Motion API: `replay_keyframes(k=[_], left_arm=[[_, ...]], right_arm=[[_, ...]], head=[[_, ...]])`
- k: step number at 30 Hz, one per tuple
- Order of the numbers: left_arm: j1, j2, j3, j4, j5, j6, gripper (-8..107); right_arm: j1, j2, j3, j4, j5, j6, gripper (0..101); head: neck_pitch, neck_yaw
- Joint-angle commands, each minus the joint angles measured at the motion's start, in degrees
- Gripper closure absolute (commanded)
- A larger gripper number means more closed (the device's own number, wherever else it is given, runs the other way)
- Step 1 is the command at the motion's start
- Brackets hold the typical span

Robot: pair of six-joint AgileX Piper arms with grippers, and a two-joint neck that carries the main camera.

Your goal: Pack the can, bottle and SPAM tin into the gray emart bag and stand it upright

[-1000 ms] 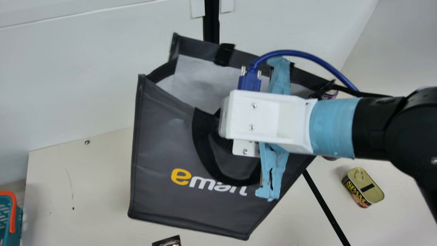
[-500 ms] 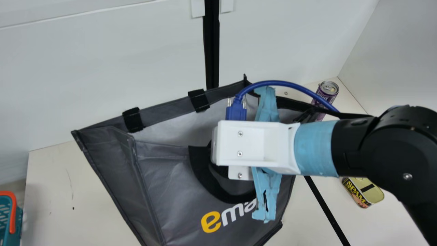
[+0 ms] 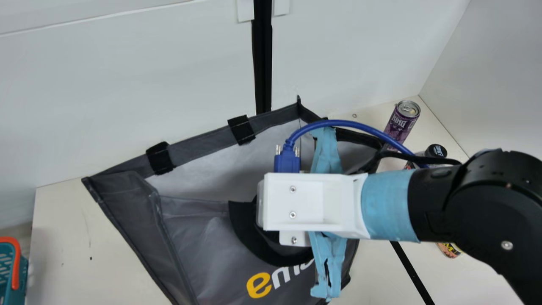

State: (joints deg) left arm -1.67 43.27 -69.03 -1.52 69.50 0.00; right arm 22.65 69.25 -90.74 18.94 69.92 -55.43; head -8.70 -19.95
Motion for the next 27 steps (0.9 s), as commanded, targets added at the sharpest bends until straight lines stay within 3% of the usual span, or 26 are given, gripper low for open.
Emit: replay_keyframes(k=[1, 23, 27], left_arm=[[0.0, 0.0, 0.0, 0.0, 0.0, 0.0, 9], [0.0, 0.0, 0.0, 0.0, 0.0, 0.0, 9], [0.0, 0.0, 0.0, 0.0, 0.0, 0.0, 9]], right_arm=[[0.5, -0.3, 0.2, 0.0, 0.0, 0.6, 81], [9.6, -6.4, 1.5, -5.1, 0.0, 9.2, 8], [10.7, -7.5, 1.5, -6.2, 0.0, 10.5, 6]], head=[[-1.3, 0.0], [-1.3, 0.0], [-1.3, 0.0]])
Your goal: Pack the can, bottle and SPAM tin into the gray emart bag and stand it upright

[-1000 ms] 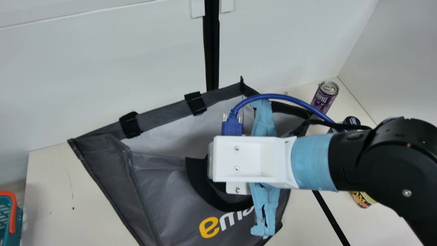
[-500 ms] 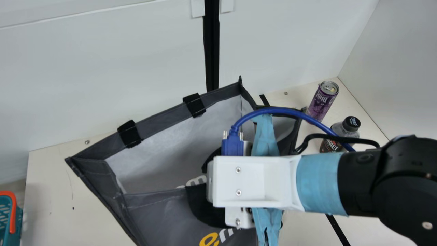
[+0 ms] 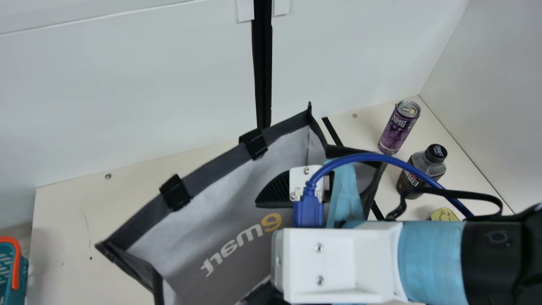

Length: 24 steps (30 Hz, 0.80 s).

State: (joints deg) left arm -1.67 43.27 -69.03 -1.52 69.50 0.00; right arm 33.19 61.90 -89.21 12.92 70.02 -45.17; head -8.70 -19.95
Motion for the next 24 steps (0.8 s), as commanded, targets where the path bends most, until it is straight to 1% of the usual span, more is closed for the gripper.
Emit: replay_keyframes(k=[1, 24], left_arm=[[0.0, 0.0, 0.0, 0.0, 0.0, 0.0, 9], [0.0, 0.0, 0.0, 0.0, 0.0, 0.0, 9]], right_arm=[[0.3, -0.4, -0.1, -0.4, -0.1, 0.4, 6], [5.4, -5.7, -2.2, -5.7, -0.1, 6.2, 6]], head=[[-1.3, 0.0], [-1.3, 0.0]])
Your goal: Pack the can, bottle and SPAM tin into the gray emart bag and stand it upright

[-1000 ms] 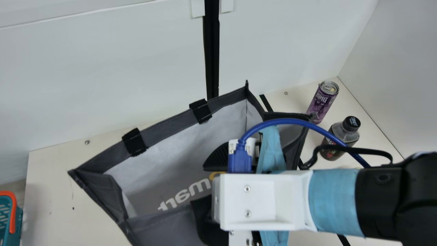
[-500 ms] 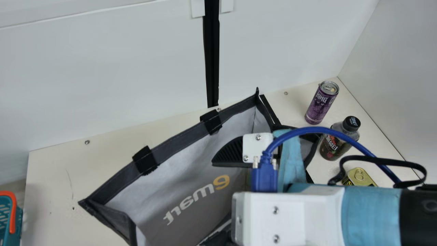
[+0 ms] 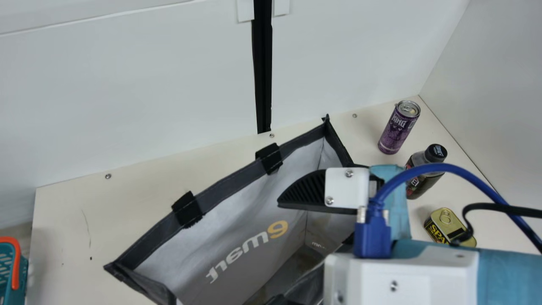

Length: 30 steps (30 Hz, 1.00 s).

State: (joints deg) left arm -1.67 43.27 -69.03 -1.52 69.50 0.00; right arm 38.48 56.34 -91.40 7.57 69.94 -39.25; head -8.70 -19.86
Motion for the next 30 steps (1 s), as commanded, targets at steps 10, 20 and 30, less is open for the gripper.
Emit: replay_keyframes(k=[10, 20, 30], left_arm=[[0.0, 0.0, 0.0, 0.0, 0.0, 0.0, 9], [0.0, 0.0, 0.0, 0.0, 0.0, 0.0, 9], [0.0, 0.0, 0.0, 0.0, 0.0, 0.0, 9]], right_arm=[[1.1, -1.6, -2.6, -3.2, 0.0, 2.4, 6], [-0.5, -2.1, -5.2, -5.0, 0.0, 3.5, 6], [-6.9, -1.6, -9.2, -7.5, 0.0, 4.1, 6]], head=[[-1.3, -0.1], [-1.3, -0.1], [-1.3, -0.1]])
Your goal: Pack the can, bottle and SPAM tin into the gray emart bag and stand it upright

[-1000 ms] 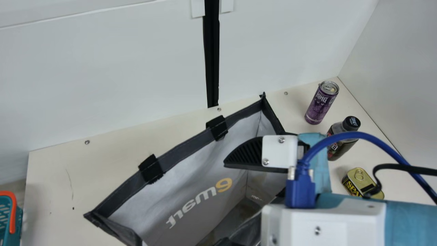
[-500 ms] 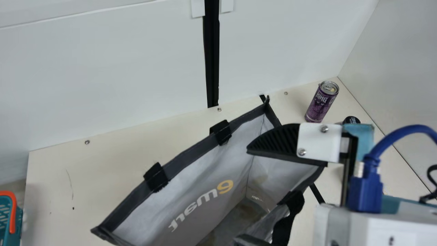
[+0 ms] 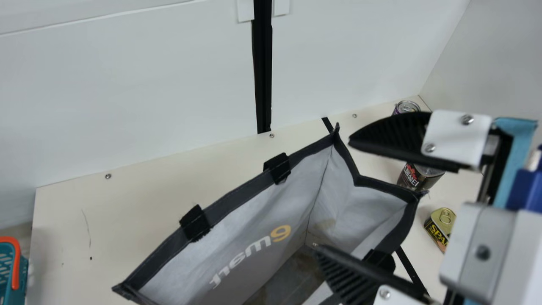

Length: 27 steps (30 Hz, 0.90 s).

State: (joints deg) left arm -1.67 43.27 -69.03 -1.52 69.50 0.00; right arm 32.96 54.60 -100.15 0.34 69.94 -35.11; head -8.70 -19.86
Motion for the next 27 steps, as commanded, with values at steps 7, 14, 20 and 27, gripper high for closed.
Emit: replay_keyframes(k=[7, 14, 20, 27], left_arm=[[0.0, 0.0, 0.0, 0.0, 0.0, 0.0, 9], [0.0, 0.0, 0.0, 0.0, 0.0, 0.0, 9], [0.0, 0.0, 0.0, 0.0, 0.0, 0.0, 9], [0.0, 0.0, 0.0, 0.0, 0.0, 0.0, 9]], right_arm=[[-7.9, 1.5, -3.7, -1.3, 0.0, 0.7, 6], [-14.7, 3.2, -6.0, -0.5, 0.0, 1.3, 6], [-21.1, 4.9, -7.3, 1.9, 0.0, 1.5, 6], [-30.2, 7.3, -8.7, 6.2, 0.0, 1.3, 6]], head=[[-1.3, -0.1], [-1.3, -0.1], [-1.3, -0.1], [-1.3, -0.1]])
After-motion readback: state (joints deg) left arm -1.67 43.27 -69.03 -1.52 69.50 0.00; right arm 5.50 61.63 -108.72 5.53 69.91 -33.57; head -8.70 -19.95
